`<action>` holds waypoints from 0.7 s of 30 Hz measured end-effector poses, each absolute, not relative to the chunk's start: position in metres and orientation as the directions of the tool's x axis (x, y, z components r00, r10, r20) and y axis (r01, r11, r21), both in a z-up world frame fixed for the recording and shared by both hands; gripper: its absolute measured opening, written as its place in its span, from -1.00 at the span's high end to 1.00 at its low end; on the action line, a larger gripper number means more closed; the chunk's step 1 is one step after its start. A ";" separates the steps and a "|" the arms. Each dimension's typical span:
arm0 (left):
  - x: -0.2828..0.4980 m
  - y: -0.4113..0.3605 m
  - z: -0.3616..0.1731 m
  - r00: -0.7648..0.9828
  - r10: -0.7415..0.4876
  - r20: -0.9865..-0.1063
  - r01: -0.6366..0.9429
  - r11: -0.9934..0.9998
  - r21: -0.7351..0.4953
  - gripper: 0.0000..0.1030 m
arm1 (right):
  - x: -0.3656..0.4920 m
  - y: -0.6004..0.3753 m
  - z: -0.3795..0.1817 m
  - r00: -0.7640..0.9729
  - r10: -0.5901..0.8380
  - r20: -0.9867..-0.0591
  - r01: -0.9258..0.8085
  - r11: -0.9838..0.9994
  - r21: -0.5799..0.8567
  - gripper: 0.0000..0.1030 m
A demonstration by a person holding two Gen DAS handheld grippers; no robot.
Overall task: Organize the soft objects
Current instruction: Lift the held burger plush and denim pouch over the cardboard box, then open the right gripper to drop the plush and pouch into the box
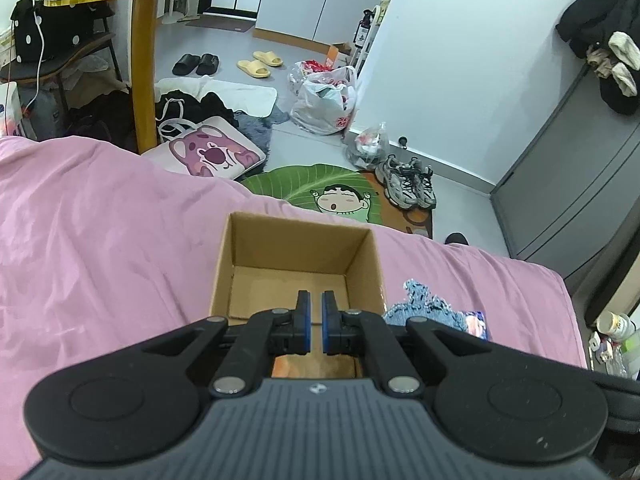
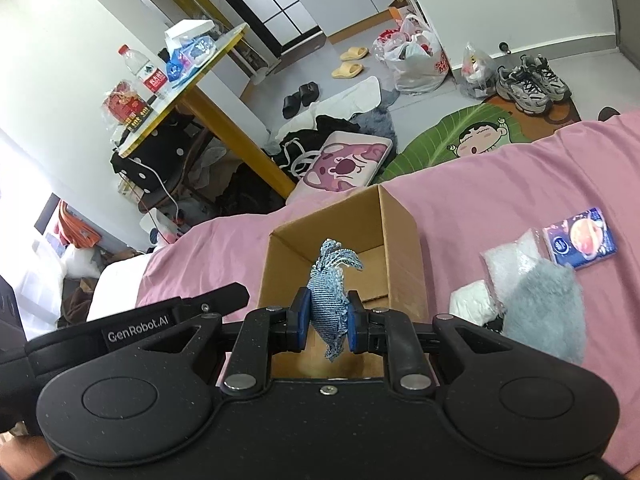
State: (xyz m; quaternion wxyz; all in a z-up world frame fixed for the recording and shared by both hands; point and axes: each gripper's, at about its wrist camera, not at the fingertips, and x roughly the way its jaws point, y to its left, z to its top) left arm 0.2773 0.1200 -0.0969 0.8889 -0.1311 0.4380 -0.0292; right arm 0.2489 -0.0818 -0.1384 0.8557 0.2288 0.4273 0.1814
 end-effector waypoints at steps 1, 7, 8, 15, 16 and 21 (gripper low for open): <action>0.281 0.120 -0.099 0.612 -0.165 -0.773 -0.066 0.964 -0.258 0.92 | 0.252 -0.080 -0.140 0.565 0.504 -0.653 -0.111 0.831 0.545 0.64; 0.300 0.129 -0.105 0.588 -0.156 -0.794 -0.087 0.963 -0.254 0.91 | 0.266 -0.074 -0.144 0.542 0.508 -0.670 -0.111 0.833 0.542 0.64; 0.302 0.131 -0.106 0.586 -0.150 -0.797 -0.096 0.963 -0.252 0.89 | 0.268 -0.072 -0.145 0.536 0.509 -0.673 -0.112 0.833 0.541 0.64; 0.305 0.146 -0.110 0.556 -0.129 -0.821 -0.148 0.957 -0.250 0.81 | 0.282 -0.056 -0.154 0.489 0.535 -0.689 -0.116 0.823 0.556 0.63; 0.305 0.148 -0.110 0.555 -0.120 -0.824 -0.159 0.956 -0.246 0.73 | 0.284 -0.052 -0.156 0.485 0.538 -0.689 -0.117 0.821 0.559 0.63; 0.300 0.165 -0.103 0.577 -0.078 -0.813 -0.234 0.938 -0.255 -0.01 | 0.291 -0.045 -0.154 0.485 0.590 -0.645 -0.120 0.776 0.619 0.37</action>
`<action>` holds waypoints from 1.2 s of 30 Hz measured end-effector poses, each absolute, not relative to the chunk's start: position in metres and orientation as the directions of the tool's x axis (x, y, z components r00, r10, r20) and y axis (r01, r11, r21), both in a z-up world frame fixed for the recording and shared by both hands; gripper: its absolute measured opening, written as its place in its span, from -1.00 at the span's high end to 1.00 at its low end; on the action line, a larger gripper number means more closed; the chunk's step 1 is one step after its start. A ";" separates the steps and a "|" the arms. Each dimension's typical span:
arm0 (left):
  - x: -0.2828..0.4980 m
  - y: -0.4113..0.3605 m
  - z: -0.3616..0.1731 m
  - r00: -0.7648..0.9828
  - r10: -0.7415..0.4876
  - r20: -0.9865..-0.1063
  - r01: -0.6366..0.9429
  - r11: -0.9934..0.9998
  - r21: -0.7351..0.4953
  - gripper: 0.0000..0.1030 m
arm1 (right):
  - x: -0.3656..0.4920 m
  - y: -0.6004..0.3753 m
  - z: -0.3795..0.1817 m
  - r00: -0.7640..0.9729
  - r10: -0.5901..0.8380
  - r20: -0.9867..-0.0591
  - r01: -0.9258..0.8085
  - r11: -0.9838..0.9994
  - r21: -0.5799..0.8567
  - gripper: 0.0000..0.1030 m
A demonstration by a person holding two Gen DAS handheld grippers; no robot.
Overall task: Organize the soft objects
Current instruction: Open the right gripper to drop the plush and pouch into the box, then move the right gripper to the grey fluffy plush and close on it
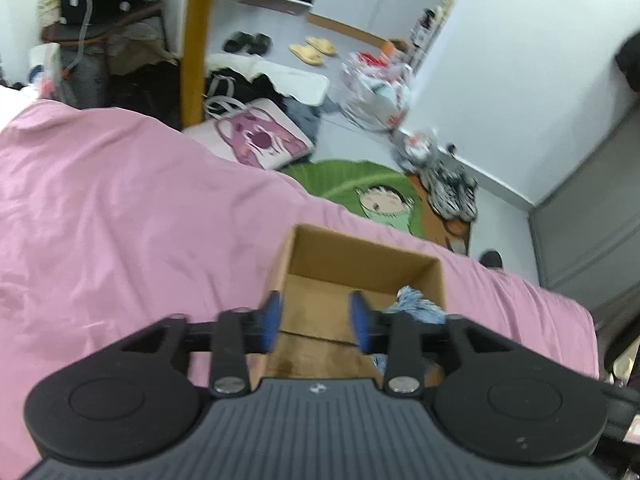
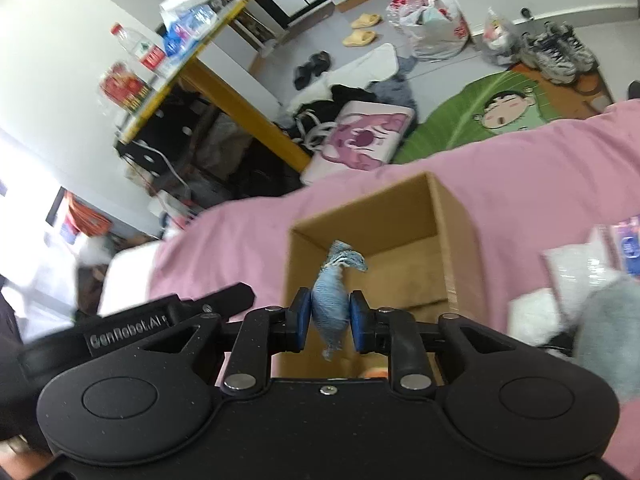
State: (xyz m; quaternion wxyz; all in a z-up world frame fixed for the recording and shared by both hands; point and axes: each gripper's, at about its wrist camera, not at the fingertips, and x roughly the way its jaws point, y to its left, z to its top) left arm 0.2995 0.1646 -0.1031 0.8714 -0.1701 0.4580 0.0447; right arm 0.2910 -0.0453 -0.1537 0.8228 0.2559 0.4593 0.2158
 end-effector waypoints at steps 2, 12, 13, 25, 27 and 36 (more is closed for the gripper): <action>0.296 0.170 -0.098 0.588 -0.041 -0.808 -0.271 0.931 -0.245 -0.27 | 0.292 -0.047 -0.152 0.485 0.616 -0.620 -0.115 0.748 0.654 -0.06; 0.277 0.166 -0.082 0.648 0.016 -0.762 -0.285 0.932 -0.223 -0.63 | 0.271 -0.070 -0.141 0.525 0.549 -0.651 -0.097 0.798 0.594 -0.49; 0.274 0.164 -0.081 0.656 0.014 -0.755 -0.282 0.932 -0.227 -0.63 | 0.267 -0.073 -0.139 0.531 0.542 -0.651 -0.101 0.803 0.587 -0.49; 0.246 0.132 -0.073 0.692 0.023 -0.722 -0.254 0.943 -0.213 -0.63 | 0.234 -0.119 -0.133 0.592 0.492 -0.639 -0.088 0.827 0.555 -0.71; 0.242 0.124 -0.071 0.687 0.017 -0.726 -0.247 0.946 -0.211 -0.63 | 0.230 -0.127 -0.132 0.596 0.491 -0.635 -0.084 0.824 0.560 -0.71; 0.220 0.093 -0.065 0.707 0.025 -0.707 -0.233 0.952 -0.199 -0.63 | 0.212 -0.158 -0.129 0.614 0.486 -0.621 -0.096 0.828 0.553 -0.73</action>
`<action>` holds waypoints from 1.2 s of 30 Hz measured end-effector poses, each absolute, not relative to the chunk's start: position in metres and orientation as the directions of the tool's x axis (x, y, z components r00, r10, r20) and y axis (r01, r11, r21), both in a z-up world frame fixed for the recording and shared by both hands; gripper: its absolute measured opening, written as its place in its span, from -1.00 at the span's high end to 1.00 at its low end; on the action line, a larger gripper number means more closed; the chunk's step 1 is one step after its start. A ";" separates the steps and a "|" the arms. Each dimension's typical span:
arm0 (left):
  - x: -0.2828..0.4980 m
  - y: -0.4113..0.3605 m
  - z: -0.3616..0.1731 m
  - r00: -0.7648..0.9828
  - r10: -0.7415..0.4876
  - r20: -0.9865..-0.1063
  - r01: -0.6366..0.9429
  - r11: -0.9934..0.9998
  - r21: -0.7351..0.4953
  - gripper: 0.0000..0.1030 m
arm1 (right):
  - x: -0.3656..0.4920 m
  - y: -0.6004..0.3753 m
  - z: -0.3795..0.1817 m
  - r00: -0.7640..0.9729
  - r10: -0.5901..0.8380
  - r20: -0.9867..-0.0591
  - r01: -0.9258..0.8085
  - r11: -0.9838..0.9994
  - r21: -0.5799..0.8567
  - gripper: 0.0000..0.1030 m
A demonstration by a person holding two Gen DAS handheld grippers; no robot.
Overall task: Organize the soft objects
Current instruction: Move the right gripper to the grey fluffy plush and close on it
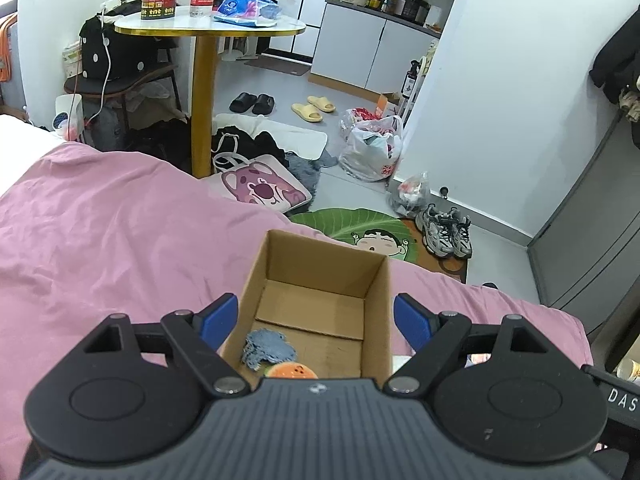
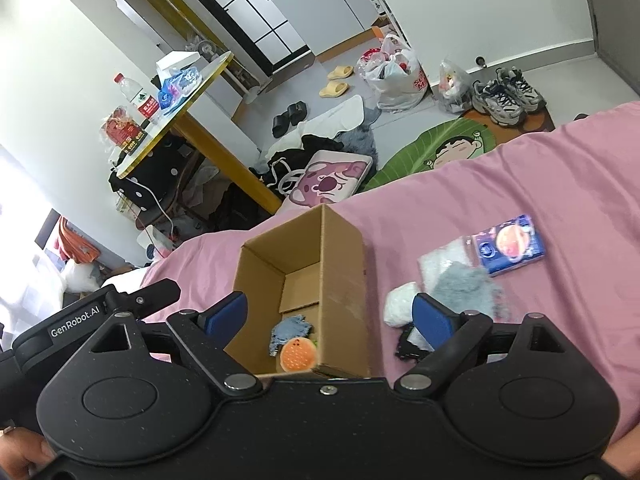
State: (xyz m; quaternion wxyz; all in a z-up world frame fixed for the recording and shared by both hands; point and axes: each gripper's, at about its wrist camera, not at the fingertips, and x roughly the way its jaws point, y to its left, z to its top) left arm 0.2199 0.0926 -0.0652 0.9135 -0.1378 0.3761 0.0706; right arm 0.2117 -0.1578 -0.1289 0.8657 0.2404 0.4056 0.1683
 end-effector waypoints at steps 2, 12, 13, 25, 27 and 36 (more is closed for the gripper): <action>0.217 0.085 -0.064 0.702 0.046 -0.711 -0.238 0.956 -0.174 -0.63 | 0.208 -0.165 -0.129 0.619 0.485 -0.617 -0.098 0.828 0.553 -0.74; 0.197 0.052 -0.058 0.717 0.033 -0.696 -0.206 0.964 -0.166 -0.73 | 0.191 -0.200 -0.132 0.645 0.471 -0.602 -0.087 0.827 0.555 -0.74; 0.196 0.048 -0.058 0.717 0.032 -0.696 -0.202 0.966 -0.164 -0.73 | 0.189 -0.203 -0.132 0.648 0.468 -0.601 -0.085 0.829 0.553 -0.74; 0.177 0.010 -0.060 0.716 0.018 -0.698 -0.172 0.973 -0.152 -0.74 | 0.172 -0.243 -0.134 0.664 0.455 -0.593 -0.069 0.828 0.557 -0.74; 0.173 0.003 -0.061 0.717 0.021 -0.697 -0.167 0.976 -0.143 -0.74 | 0.170 -0.252 -0.136 0.670 0.451 -0.589 -0.053 0.821 0.569 -0.74; 0.165 -0.024 -0.068 0.719 0.029 -0.695 -0.145 0.983 -0.108 -0.74 | 0.163 -0.285 -0.164 0.680 0.437 -0.589 0.049 0.774 0.631 -0.74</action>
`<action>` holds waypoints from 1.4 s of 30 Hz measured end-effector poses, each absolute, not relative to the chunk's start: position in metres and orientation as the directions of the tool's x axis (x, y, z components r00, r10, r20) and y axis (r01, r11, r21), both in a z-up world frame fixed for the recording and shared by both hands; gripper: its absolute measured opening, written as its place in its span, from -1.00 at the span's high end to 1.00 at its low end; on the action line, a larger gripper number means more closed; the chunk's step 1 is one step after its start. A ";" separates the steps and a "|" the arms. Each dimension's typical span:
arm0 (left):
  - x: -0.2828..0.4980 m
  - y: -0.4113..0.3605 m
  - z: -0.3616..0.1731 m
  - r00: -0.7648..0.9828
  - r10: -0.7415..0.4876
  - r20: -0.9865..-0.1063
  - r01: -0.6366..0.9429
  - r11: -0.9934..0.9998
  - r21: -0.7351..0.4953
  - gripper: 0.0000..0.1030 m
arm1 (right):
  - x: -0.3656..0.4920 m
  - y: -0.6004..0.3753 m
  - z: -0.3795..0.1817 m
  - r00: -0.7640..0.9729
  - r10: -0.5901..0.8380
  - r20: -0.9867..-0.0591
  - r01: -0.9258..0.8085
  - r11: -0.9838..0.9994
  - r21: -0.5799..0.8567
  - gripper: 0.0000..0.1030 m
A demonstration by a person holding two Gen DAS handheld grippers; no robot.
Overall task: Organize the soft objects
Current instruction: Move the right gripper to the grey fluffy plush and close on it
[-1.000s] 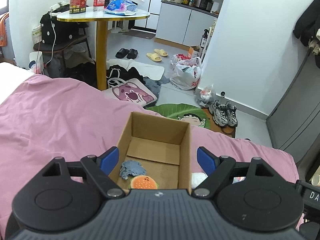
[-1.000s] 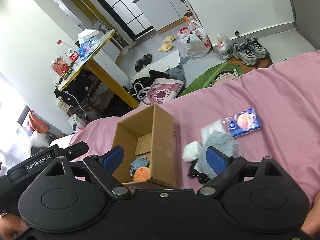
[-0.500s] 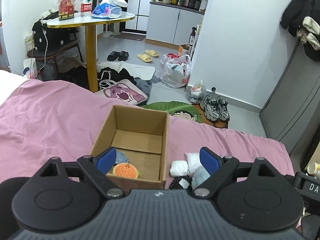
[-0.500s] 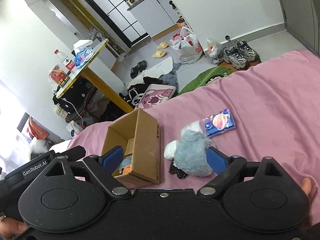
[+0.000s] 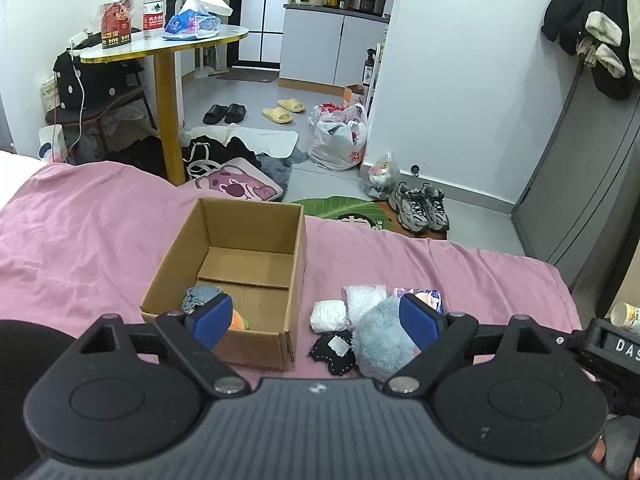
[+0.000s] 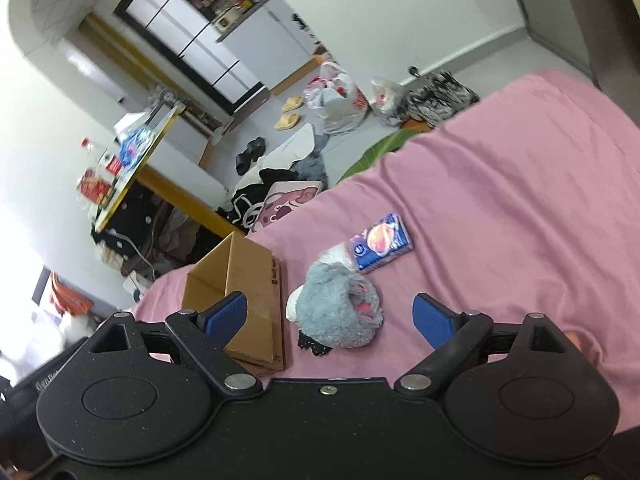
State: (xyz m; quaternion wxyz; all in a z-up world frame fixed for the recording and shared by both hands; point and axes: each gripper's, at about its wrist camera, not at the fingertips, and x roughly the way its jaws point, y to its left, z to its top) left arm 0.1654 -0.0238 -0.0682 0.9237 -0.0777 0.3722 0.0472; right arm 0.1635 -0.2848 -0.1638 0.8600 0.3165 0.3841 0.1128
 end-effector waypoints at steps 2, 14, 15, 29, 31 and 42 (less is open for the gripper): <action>0.168 -0.028 -0.071 0.710 0.024 -0.704 -0.137 0.985 -0.105 -0.73 | 0.163 -0.289 -0.168 0.682 0.444 -0.581 0.061 0.757 0.650 -0.74; 0.188 -0.060 -0.099 0.697 0.002 -0.717 -0.094 0.992 -0.088 -0.73 | 0.181 -0.310 -0.202 0.663 0.508 -0.550 0.128 0.646 0.752 -0.74; 0.190 -0.061 -0.102 0.699 0.001 -0.715 -0.096 0.991 -0.092 -0.73 | 0.182 -0.311 -0.203 0.663 0.511 -0.547 0.130 0.642 0.756 -0.74; 0.218 -0.097 -0.152 0.675 -0.029 -0.737 -0.021 0.998 -0.059 -0.61 | 0.207 -0.321 -0.232 0.648 0.512 -0.564 0.225 0.578 0.784 -0.48; 0.222 -0.103 -0.157 0.670 -0.028 -0.741 -0.008 0.999 -0.045 -0.51 | 0.210 -0.320 -0.238 0.633 0.522 -0.572 0.240 0.570 0.786 -0.29; 0.244 -0.125 -0.193 0.614 -0.031 -0.789 0.027 0.999 -0.018 -0.11 | 0.233 -0.310 -0.262 0.554 0.548 -0.626 0.300 0.570 0.765 -0.16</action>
